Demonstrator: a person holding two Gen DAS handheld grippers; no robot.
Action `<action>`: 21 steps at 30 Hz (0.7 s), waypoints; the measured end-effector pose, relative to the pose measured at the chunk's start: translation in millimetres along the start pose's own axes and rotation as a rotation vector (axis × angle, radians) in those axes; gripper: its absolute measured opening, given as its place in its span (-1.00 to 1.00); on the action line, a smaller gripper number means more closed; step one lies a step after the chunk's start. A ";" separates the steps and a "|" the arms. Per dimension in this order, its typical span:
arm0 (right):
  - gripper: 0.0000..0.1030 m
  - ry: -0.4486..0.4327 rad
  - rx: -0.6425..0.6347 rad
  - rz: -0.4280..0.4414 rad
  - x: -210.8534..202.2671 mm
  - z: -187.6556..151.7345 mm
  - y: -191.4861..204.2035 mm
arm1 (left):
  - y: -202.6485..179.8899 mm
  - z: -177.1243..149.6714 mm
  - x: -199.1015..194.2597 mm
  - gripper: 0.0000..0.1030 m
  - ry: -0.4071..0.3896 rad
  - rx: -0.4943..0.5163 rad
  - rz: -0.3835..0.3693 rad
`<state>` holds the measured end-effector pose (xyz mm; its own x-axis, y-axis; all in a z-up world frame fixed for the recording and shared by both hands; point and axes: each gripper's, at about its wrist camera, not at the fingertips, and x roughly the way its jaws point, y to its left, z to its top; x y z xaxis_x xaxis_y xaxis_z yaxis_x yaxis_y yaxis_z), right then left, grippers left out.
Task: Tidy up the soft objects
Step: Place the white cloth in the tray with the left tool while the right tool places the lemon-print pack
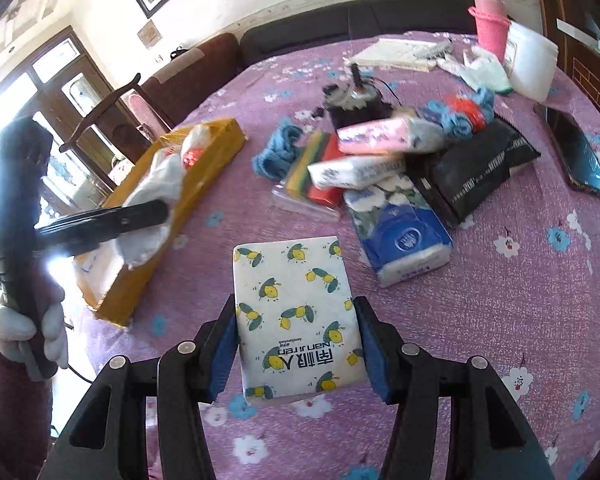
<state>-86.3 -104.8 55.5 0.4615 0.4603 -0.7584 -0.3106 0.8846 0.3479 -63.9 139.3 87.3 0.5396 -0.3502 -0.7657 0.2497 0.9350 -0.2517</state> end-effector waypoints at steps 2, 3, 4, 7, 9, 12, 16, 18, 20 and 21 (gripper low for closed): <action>0.15 -0.009 -0.016 0.014 -3.9 3.8 11.2 | 19.1 -1.2 -22.2 -0.68 -0.033 -0.038 0.021; 0.15 -0.009 -0.024 0.026 -4.6 5.8 18.3 | 33.1 -3.4 -33.6 -0.68 -0.048 -0.061 0.044; 0.15 -0.007 -0.033 0.041 -4.5 7.8 26.0 | 45.5 -3.9 -40.3 -0.68 -0.056 -0.079 0.074; 0.16 0.005 -0.062 0.073 2.8 17.3 49.1 | 92.9 -4.4 -48.4 -0.67 -0.053 -0.164 0.149; 0.16 0.014 -0.092 0.085 11.2 24.9 71.2 | 125.6 -3.8 -41.8 -0.67 -0.020 -0.231 0.165; 0.16 0.024 -0.136 0.103 25.9 38.7 103.3 | 162.3 -3.3 -23.7 -0.67 0.020 -0.314 0.187; 0.16 0.037 -0.180 0.125 51.8 61.6 142.4 | 201.8 10.6 2.8 -0.64 0.033 -0.383 0.220; 0.16 0.054 -0.201 0.132 67.8 71.8 158.7 | 217.6 17.6 10.3 -0.49 0.020 -0.414 0.238; 0.16 0.073 -0.235 0.122 87.3 79.5 177.7 | 230.0 22.9 11.3 -0.30 -0.008 -0.452 0.214; 0.16 0.085 -0.245 0.119 96.1 82.5 184.0 | 233.7 25.3 10.5 -0.28 -0.019 -0.465 0.190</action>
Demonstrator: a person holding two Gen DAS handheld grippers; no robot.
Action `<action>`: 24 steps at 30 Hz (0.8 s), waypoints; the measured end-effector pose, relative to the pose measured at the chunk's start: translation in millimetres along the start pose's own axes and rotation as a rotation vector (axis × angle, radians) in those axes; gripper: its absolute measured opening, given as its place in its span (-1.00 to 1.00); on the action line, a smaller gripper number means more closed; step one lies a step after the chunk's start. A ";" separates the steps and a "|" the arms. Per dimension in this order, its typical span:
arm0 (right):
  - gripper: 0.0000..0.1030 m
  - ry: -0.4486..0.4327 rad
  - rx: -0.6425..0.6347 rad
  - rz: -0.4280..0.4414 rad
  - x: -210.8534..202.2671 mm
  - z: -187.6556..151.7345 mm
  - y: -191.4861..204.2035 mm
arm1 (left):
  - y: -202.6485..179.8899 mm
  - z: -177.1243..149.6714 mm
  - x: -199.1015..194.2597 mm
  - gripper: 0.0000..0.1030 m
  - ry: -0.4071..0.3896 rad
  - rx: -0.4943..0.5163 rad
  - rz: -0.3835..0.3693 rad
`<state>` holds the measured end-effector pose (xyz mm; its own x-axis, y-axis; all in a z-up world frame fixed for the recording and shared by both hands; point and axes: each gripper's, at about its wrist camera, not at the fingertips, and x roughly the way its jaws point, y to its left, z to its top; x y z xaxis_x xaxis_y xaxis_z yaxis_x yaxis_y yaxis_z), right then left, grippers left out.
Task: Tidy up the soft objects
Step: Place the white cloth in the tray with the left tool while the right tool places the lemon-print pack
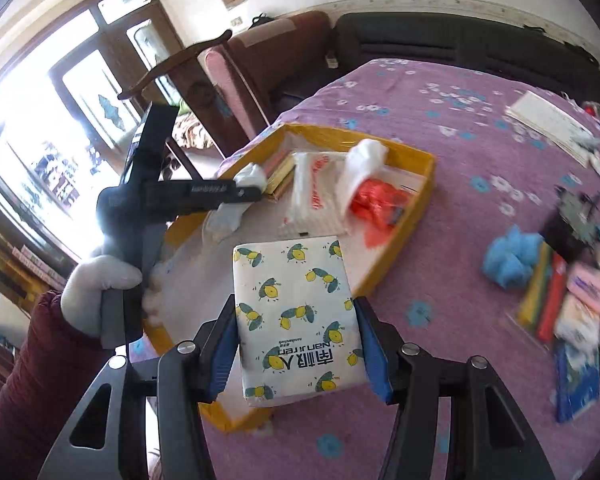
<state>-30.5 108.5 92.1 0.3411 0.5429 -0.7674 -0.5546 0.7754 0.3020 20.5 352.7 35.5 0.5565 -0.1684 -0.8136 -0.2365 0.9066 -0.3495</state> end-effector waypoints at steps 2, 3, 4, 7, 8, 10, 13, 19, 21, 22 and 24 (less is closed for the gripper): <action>0.16 0.030 -0.010 -0.001 22.4 10.2 8.5 | 0.6 3.9 -6.9 -0.04 -0.015 -0.012 -0.049; 0.16 0.046 -0.017 -0.003 34.5 15.2 11.7 | -0.3 1.7 -15.9 0.05 -0.039 -0.002 -0.058; 0.16 0.061 -0.023 -0.007 46.1 20.3 14.8 | -1.3 -0.8 -24.5 0.20 -0.063 0.012 -0.056; 0.17 0.098 -0.038 -0.016 75.9 34.7 22.9 | 1.2 -11.7 -57.9 0.30 -0.141 0.045 -0.057; 0.17 0.111 -0.046 -0.024 88.5 40.4 26.4 | 4.5 -16.4 -68.7 0.36 -0.164 0.040 -0.059; 0.21 0.139 -0.053 -0.027 107.5 47.9 29.9 | 13.8 -29.0 -90.5 0.43 -0.204 0.020 -0.073; 0.28 0.157 -0.009 -0.009 120.5 54.1 25.6 | 23.1 -48.1 -114.7 0.52 -0.248 0.001 -0.081; 0.44 0.018 0.028 -0.021 65.3 42.0 2.8 | 11.3 -95.3 -135.0 0.56 -0.314 0.038 -0.031; 0.47 -0.033 0.052 -0.046 41.5 31.1 -12.5 | -2.8 -109.2 -134.2 0.56 -0.338 0.060 -0.015; 0.49 -0.054 0.067 -0.061 30.1 24.3 -20.6 | -11.6 -115.9 -132.7 0.56 -0.352 0.073 0.001; 0.50 -0.089 0.097 -0.087 8.6 8.7 -37.1 | -30.0 -127.8 -127.4 0.56 -0.361 0.092 0.032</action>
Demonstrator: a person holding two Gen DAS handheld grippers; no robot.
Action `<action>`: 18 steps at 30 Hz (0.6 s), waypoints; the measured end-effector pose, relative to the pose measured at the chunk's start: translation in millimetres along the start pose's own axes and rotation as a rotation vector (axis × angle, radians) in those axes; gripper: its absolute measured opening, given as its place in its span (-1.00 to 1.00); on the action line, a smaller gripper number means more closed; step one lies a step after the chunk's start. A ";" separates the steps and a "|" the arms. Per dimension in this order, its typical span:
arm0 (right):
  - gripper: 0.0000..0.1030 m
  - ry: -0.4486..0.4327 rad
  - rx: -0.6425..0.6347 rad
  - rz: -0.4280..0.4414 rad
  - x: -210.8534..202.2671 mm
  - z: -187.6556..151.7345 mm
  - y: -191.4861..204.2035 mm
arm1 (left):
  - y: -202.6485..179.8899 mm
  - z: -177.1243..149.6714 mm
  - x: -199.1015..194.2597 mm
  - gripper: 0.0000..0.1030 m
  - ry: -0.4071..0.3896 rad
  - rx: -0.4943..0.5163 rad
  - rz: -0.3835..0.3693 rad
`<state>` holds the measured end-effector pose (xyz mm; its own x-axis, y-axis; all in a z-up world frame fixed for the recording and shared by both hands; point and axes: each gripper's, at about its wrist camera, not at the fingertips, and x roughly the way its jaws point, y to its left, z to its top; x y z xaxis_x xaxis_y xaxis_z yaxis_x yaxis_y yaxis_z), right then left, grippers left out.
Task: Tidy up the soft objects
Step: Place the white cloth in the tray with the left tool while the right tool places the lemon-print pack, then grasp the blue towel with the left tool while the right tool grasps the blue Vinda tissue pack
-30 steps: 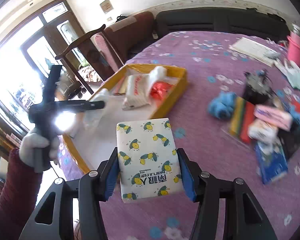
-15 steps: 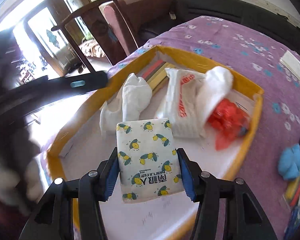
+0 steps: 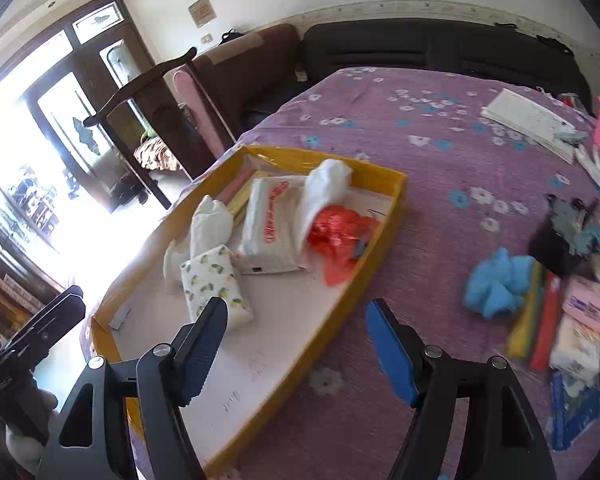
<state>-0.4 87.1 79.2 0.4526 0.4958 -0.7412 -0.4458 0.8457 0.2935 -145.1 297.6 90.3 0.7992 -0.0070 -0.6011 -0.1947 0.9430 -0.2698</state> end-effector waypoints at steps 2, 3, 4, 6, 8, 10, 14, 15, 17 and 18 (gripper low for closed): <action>0.49 -0.027 0.027 -0.017 -21.1 -14.1 -16.1 | -21.5 -8.3 0.8 0.56 0.005 0.021 -0.017; 0.49 -0.044 0.039 -0.026 -33.0 -21.3 -24.6 | -32.1 -11.5 0.7 0.56 0.008 0.037 -0.027; 0.49 -0.059 0.049 -0.032 -43.5 -26.9 -31.2 | -44.6 -15.0 -0.5 0.56 0.012 0.058 -0.035; 0.53 -0.097 0.070 -0.046 -66.6 -43.8 -46.0 | -69.1 -21.2 -3.3 0.56 0.016 0.100 -0.040; 0.54 -0.133 0.083 -0.062 -81.5 -56.8 -56.7 | -92.1 -27.8 -7.8 0.56 0.021 0.130 -0.056; 0.54 -0.167 0.098 -0.077 -96.7 -70.6 -70.6 | -112.6 -35.1 -12.0 0.56 0.030 0.154 -0.079; 0.54 -0.198 0.154 -0.063 -118.0 -93.0 -99.4 | -149.4 -54.0 -20.5 0.57 0.044 0.211 -0.089; 0.54 -0.201 0.168 -0.060 -123.0 -98.7 -106.6 | -158.3 -58.5 -21.4 0.57 0.049 0.223 -0.090; 0.54 -0.214 0.202 -0.057 -131.7 -109.9 -121.6 | -173.9 -66.0 -23.3 0.57 0.061 0.247 -0.100; 0.54 -0.221 0.215 -0.058 -136.1 -114.5 -128.2 | -181.6 -69.1 -23.7 0.57 0.066 0.259 -0.106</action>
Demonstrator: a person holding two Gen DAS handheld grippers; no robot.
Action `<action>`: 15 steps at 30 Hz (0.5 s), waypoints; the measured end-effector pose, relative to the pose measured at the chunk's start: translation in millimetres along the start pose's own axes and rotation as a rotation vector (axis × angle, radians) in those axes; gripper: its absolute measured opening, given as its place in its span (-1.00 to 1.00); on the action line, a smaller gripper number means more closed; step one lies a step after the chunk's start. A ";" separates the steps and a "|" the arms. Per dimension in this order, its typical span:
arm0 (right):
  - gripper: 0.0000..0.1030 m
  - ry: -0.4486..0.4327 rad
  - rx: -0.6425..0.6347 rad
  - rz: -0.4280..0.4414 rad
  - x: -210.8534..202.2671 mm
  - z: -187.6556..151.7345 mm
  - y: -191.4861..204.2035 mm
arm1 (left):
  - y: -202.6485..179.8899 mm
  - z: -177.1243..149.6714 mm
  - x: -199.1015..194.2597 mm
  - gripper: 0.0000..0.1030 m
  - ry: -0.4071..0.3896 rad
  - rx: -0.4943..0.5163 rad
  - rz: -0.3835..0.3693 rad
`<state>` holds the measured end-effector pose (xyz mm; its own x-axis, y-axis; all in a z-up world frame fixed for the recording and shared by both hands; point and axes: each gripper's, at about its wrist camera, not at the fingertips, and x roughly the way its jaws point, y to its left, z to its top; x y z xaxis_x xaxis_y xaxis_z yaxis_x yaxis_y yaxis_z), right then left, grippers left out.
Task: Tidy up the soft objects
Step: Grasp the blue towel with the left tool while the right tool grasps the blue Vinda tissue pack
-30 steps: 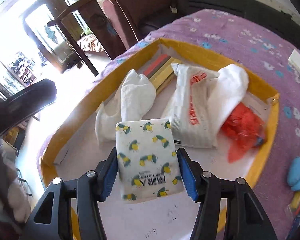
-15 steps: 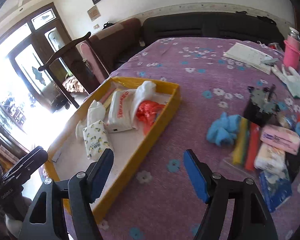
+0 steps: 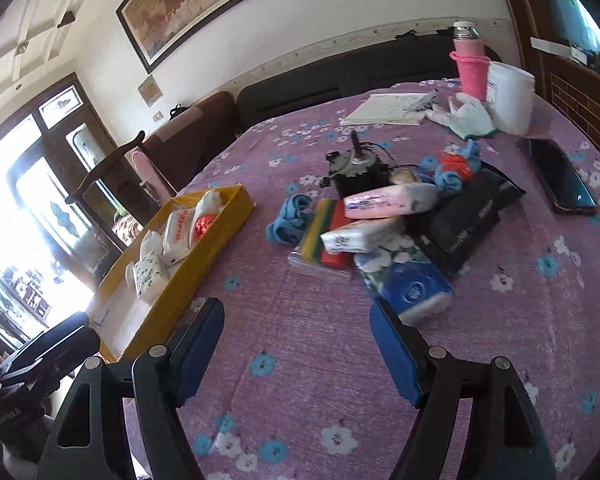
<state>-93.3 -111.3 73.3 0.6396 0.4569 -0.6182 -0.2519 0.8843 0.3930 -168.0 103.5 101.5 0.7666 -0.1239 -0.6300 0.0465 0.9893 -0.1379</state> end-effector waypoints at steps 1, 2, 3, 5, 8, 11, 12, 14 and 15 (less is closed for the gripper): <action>0.54 -0.006 0.013 -0.003 -3.6 -2.6 -6.6 | -7.6 -0.7 0.7 0.57 0.005 0.012 -0.006; 0.55 -0.013 0.027 -0.008 -8.1 -5.2 -14.6 | -15.1 -1.2 1.7 0.58 0.012 0.024 -0.013; 0.55 -0.020 0.042 -0.012 -12.7 -6.7 -22.7 | -22.3 -1.9 3.2 0.58 0.020 0.036 -0.023; 0.55 -0.036 0.064 -0.024 -22.4 -8.2 -37.3 | -33.7 -4.0 6.0 0.58 0.035 0.050 -0.039; 0.56 -0.060 0.088 -0.047 -31.5 -6.6 -53.6 | -44.9 -7.8 13.9 0.58 0.071 0.064 -0.066; 0.57 -0.074 0.098 -0.081 -34.1 1.1 -64.1 | -46.4 -11.2 21.9 0.58 0.108 0.056 -0.092; 0.57 -0.082 0.098 -0.096 -34.1 5.0 -66.2 | -43.8 -11.1 24.9 0.58 0.117 0.044 -0.104; 0.57 -0.100 0.100 -0.134 -34.3 13.4 -72.7 | -39.0 -11.9 32.1 0.58 0.137 0.025 -0.119; 0.57 -0.113 0.105 -0.151 -34.1 19.0 -77.1 | -36.5 -12.1 36.7 0.58 0.151 0.016 -0.126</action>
<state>-81.9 -196.9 76.9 0.7433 0.3015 -0.5971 -0.0743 0.9244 0.3742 -149.3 61.9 74.2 0.6492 -0.2553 -0.7164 0.1470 0.9663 -0.2112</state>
